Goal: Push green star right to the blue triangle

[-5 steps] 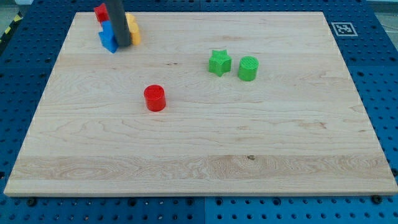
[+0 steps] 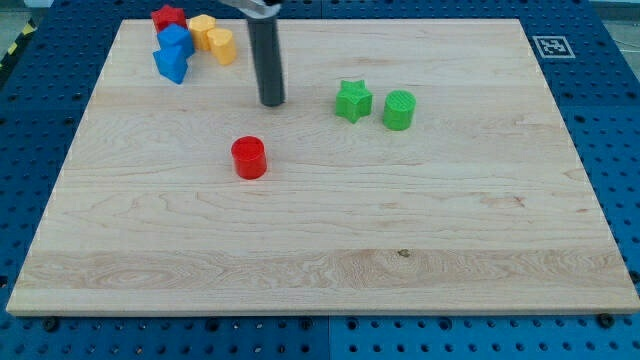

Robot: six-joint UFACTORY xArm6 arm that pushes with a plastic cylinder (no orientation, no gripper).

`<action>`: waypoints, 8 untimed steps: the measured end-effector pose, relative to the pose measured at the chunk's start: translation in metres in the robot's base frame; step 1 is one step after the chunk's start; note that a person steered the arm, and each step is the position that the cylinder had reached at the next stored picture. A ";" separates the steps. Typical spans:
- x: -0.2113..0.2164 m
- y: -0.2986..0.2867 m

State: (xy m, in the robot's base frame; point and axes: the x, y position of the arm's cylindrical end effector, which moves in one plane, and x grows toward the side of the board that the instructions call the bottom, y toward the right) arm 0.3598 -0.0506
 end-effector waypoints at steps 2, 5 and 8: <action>0.003 0.041; 0.040 0.130; -0.002 0.067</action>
State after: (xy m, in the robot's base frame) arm 0.3573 0.0166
